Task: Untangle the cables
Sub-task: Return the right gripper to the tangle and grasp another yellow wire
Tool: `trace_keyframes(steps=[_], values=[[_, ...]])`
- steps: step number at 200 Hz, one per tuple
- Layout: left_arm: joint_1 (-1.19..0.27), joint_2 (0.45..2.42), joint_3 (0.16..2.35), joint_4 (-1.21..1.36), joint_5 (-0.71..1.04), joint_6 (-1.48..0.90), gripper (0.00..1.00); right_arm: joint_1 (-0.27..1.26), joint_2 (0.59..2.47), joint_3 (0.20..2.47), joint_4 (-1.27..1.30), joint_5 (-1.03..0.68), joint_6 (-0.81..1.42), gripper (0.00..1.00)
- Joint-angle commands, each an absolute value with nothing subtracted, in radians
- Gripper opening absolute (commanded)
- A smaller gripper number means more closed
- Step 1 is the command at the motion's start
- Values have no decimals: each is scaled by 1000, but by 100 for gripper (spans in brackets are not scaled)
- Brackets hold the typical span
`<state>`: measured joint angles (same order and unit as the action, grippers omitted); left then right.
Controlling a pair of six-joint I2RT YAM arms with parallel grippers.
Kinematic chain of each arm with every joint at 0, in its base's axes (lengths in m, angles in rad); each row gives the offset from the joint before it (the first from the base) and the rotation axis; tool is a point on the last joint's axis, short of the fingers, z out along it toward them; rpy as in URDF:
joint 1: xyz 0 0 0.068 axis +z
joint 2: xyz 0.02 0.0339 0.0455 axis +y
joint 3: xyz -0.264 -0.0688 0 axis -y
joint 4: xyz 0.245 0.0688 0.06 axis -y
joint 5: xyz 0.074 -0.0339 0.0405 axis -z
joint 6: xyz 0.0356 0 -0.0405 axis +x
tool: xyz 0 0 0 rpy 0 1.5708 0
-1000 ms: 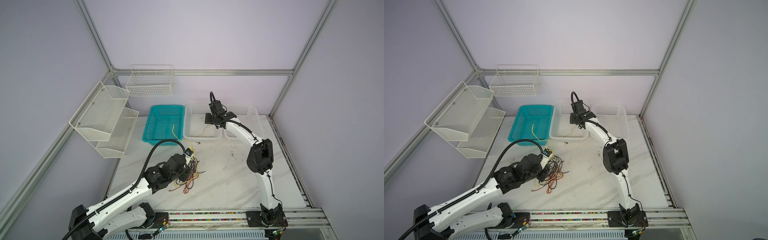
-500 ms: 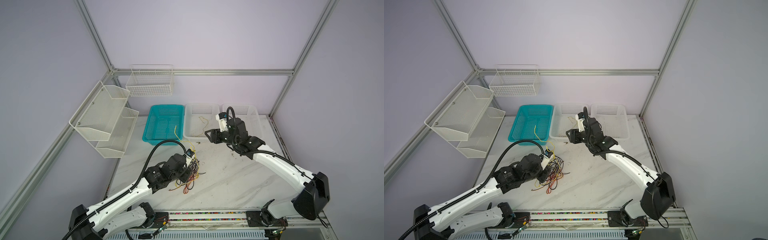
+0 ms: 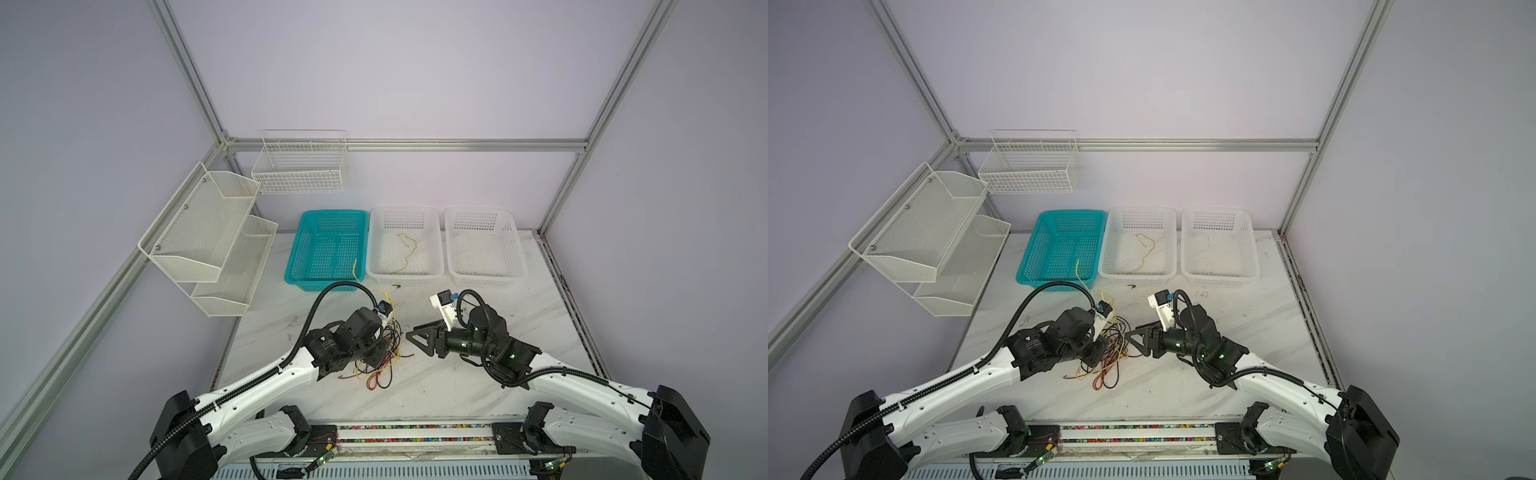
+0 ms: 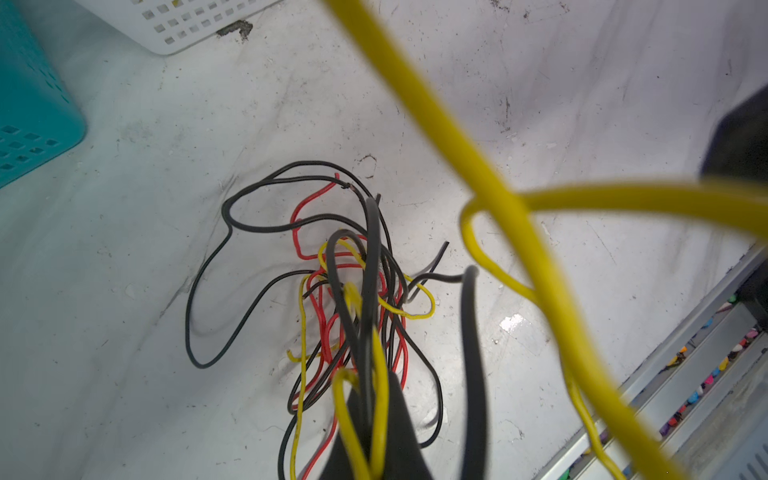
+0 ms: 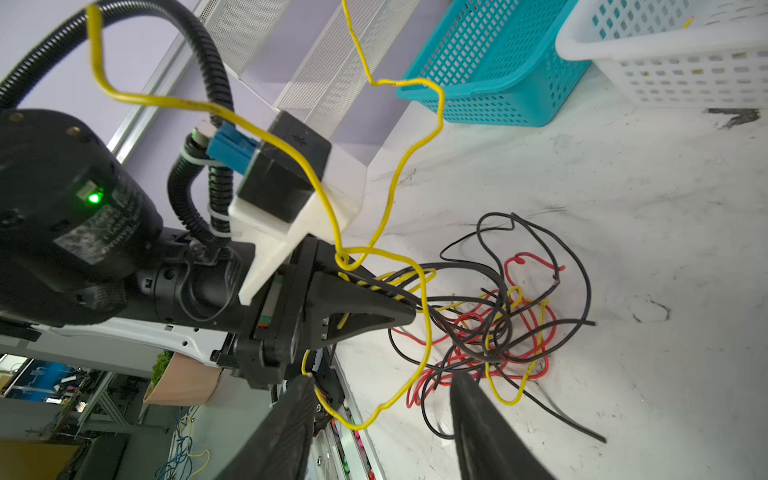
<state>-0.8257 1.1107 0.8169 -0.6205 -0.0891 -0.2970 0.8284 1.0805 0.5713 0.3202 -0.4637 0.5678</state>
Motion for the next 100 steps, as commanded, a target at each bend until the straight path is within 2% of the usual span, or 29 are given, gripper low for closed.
trace_keyframes(steps=[1, 25, 49, 83, 100], values=[[-822, 1107, 896, -567, -78, -369, 0, 845, 1098, 553, 435, -456, 613, 54], [-822, 1101, 880, -527, -79, -407, 0, 870, 1150, 551, 473, -449, 629, 54], [-824, 1075, 862, -499, -106, -434, 0, 870, 1189, 608, 319, -367, 555, 54], [-823, 1034, 827, -458, -125, -461, 0, 873, 1242, 584, 441, -459, 614, 52], [-823, 1016, 813, -439, -133, -474, 0, 879, 1260, 583, 497, -469, 645, 46]])
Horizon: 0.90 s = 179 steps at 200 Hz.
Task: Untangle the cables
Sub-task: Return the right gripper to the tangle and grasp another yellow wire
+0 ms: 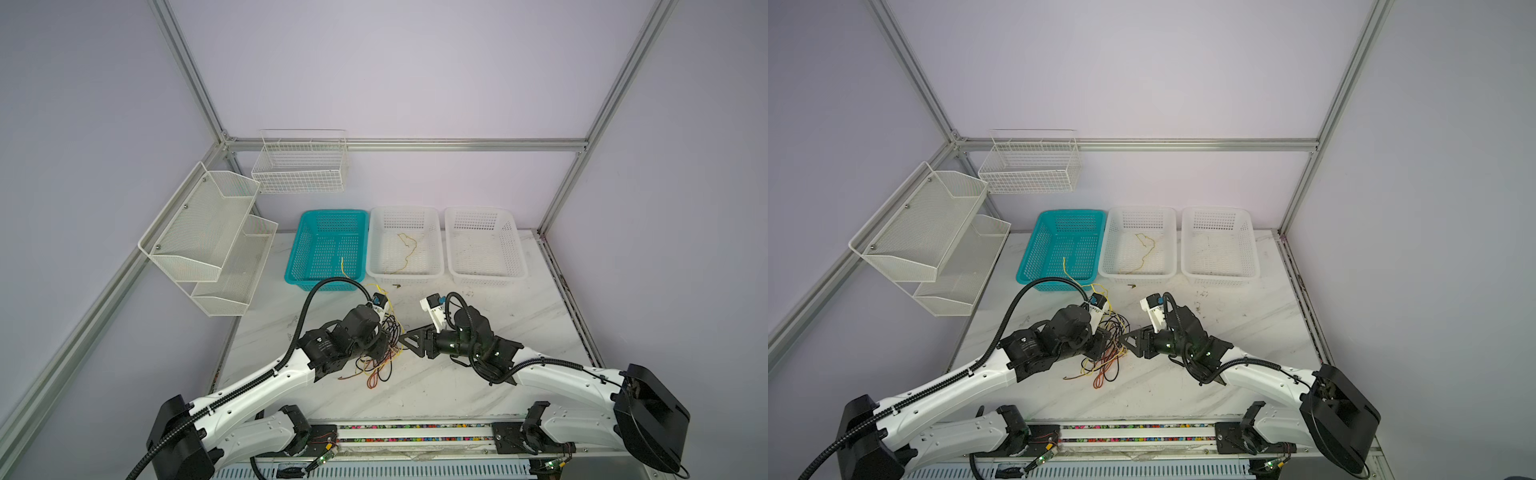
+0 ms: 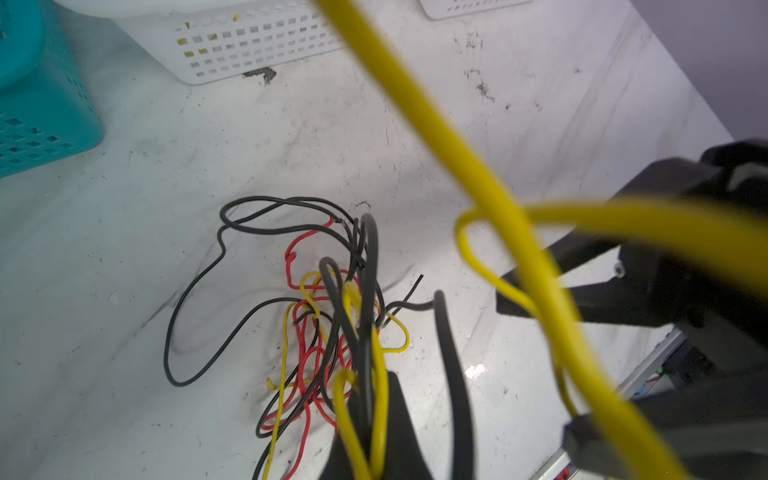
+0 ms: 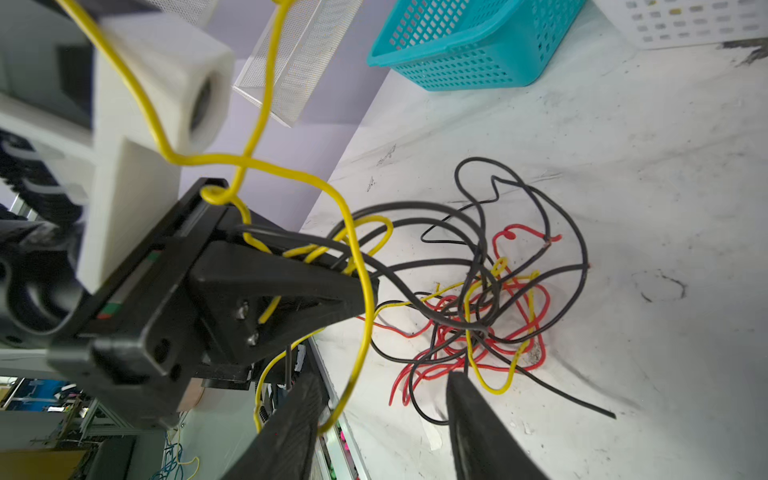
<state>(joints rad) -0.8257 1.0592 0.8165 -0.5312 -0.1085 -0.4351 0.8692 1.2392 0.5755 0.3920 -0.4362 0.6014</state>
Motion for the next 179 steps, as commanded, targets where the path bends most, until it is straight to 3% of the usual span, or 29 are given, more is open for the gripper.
trace_keyframes(steps=[1, 15, 48, 66, 104, 129, 158, 179], values=[[-823, 1015, 812, -438, -132, -475, 0, 879, 1260, 583, 497, -469, 645, 46], [-824, 1005, 798, -424, -135, -483, 0, 883, 1264, 594, 501, -476, 644, 36], [-823, 1005, 781, -421, -143, -492, 0, 889, 1228, 621, 430, -440, 614, 0], [-823, 998, 775, -426, -147, -499, 1, 889, 1187, 628, 364, -383, 597, 0], [-824, 959, 759, -445, -182, -504, 25, 890, 1097, 691, 157, -260, 530, 0], [-824, 926, 754, -468, -206, -509, 48, 890, 1059, 765, -17, -189, 475, 0], [-822, 887, 753, -505, -242, -523, 68, 890, 1016, 821, -138, -122, 458, 0], [-820, 848, 740, -517, -277, -547, 78, 889, 1005, 882, -213, -89, 437, 0]])
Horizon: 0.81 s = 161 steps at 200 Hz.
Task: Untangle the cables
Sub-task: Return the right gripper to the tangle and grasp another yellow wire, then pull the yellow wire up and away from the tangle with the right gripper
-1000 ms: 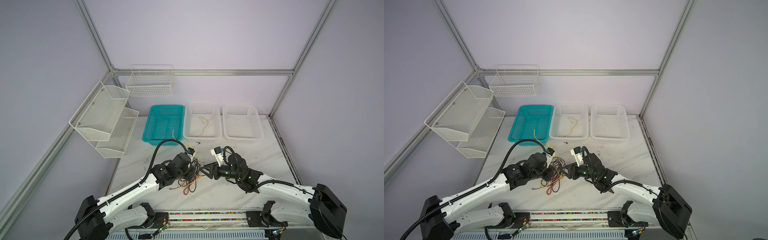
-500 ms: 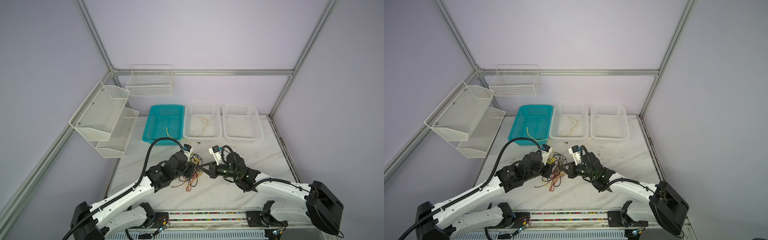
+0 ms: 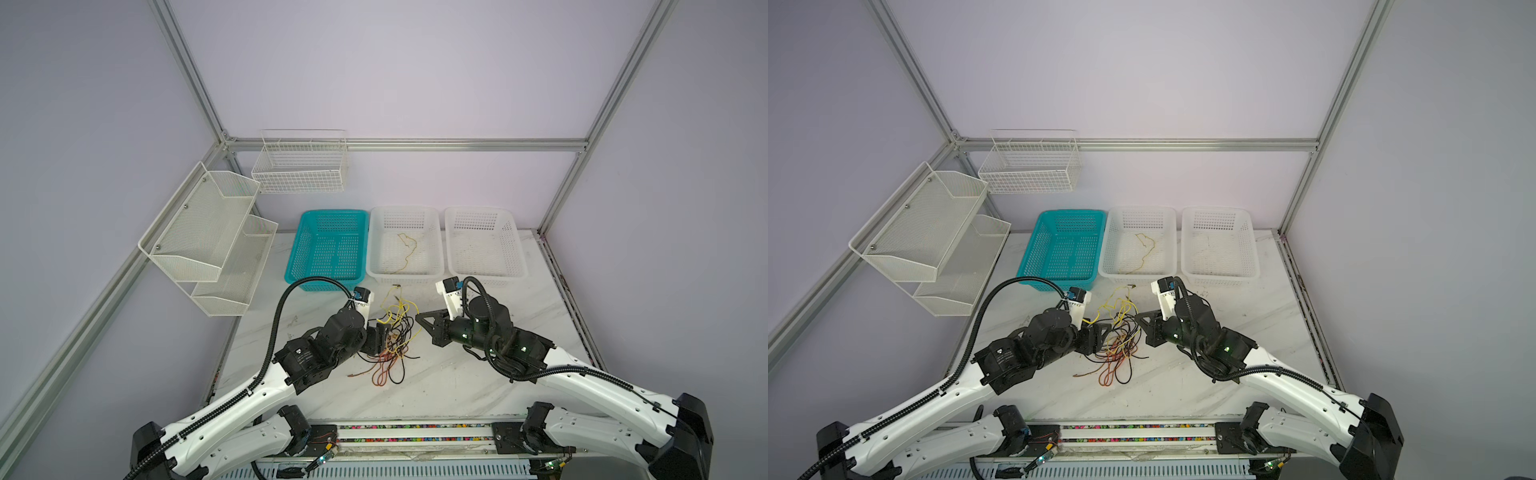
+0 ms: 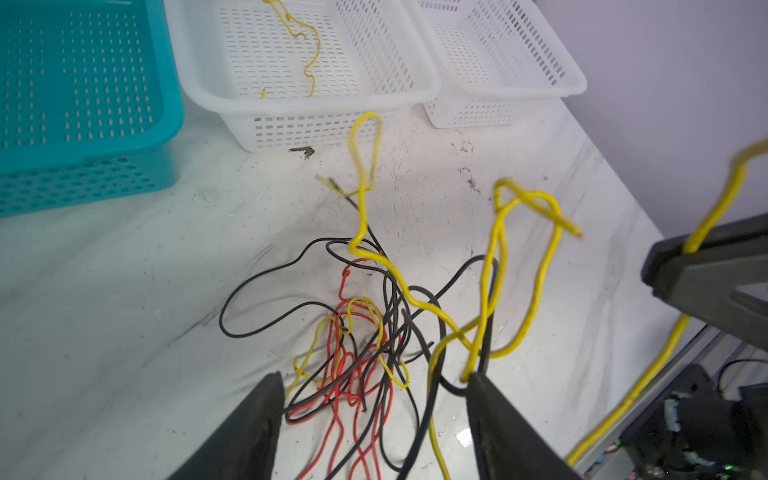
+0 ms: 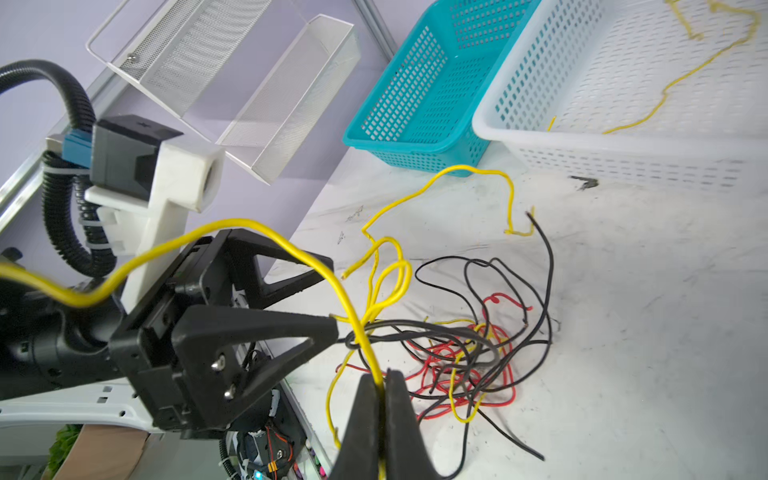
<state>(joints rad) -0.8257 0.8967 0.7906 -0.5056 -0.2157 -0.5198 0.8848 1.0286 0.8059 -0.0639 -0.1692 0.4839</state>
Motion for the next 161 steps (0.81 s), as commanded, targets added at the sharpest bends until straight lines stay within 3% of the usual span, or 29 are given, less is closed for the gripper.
trace_keyframes(steps=[1, 80, 161], values=[[-820, 846, 739, -517, -278, -548, 78, 889, 1005, 882, -213, -89, 437, 0], [-821, 754, 530, -253, -96, -692, 88, 889, 964, 1104, -297, -64, 350, 0], [-821, 807, 303, 217, 77, -776, 99, 889, 939, 1123, -185, -241, 398, 0]])
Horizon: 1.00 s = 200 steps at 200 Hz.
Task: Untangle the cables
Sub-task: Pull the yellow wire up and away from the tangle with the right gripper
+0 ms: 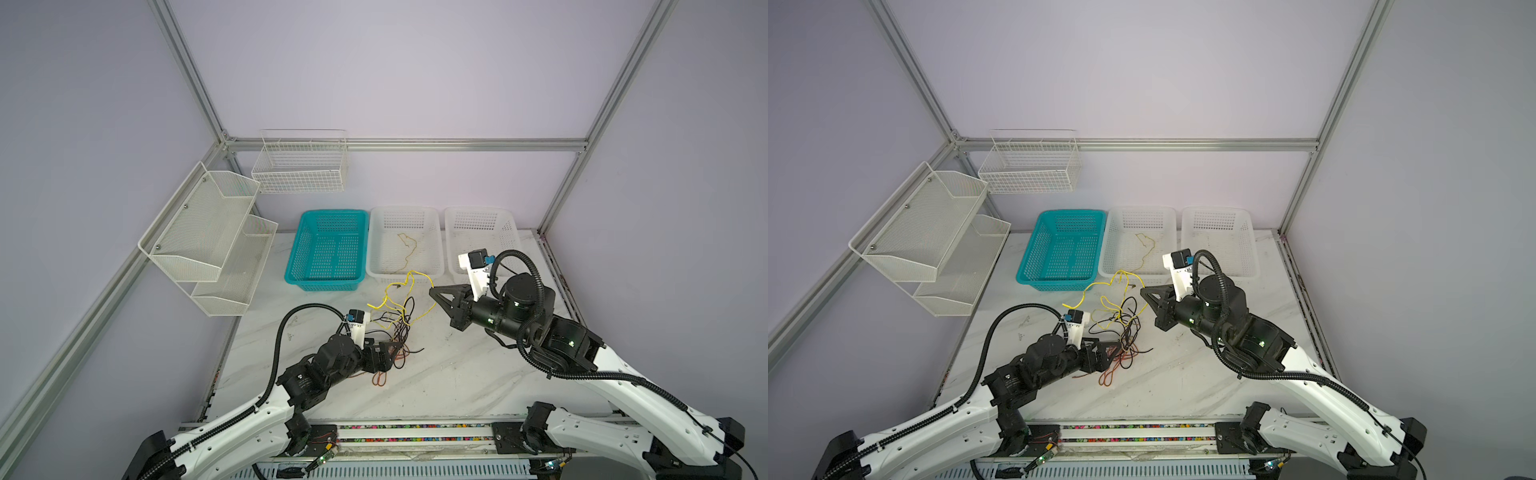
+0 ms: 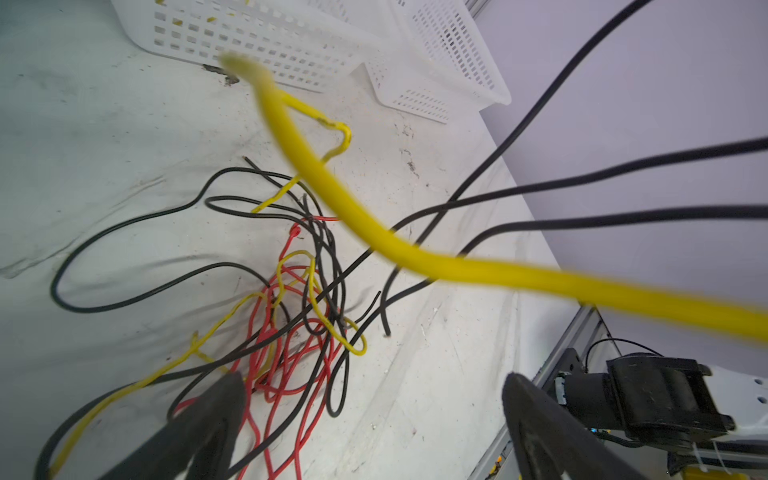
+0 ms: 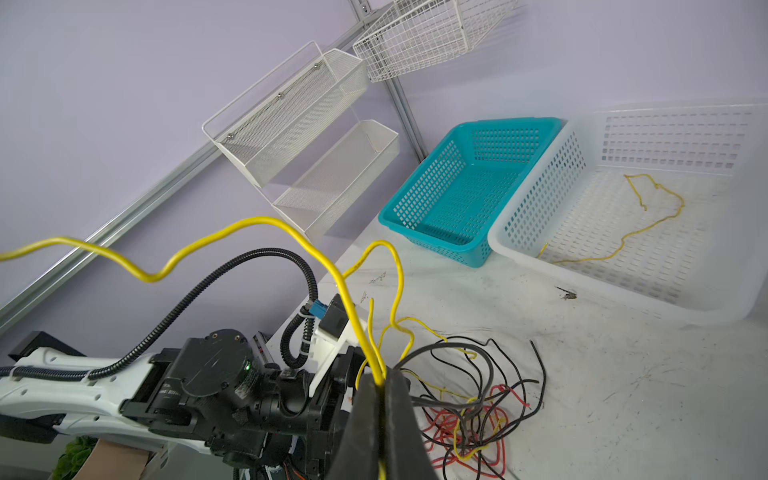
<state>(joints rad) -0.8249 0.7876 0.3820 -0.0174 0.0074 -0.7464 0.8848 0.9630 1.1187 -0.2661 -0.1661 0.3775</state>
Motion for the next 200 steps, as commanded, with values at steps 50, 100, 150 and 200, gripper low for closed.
trace_keyframes(steps=[50, 100, 150, 200], values=[[-821, 870, 201, 494, 121, -787, 100, 890, 932, 1072, -59, -366, 468, 0], [-820, 953, 150, 672, 183, -783, 100, 889, 921, 1069, -5, -423, 518, 0], [-821, 1043, 153, 742, 195, -770, 94, 889, 913, 1073, 46, -479, 573, 0], [-820, 1114, 168, 785, 203, -762, 58, 890, 894, 1090, 45, -485, 595, 0]])
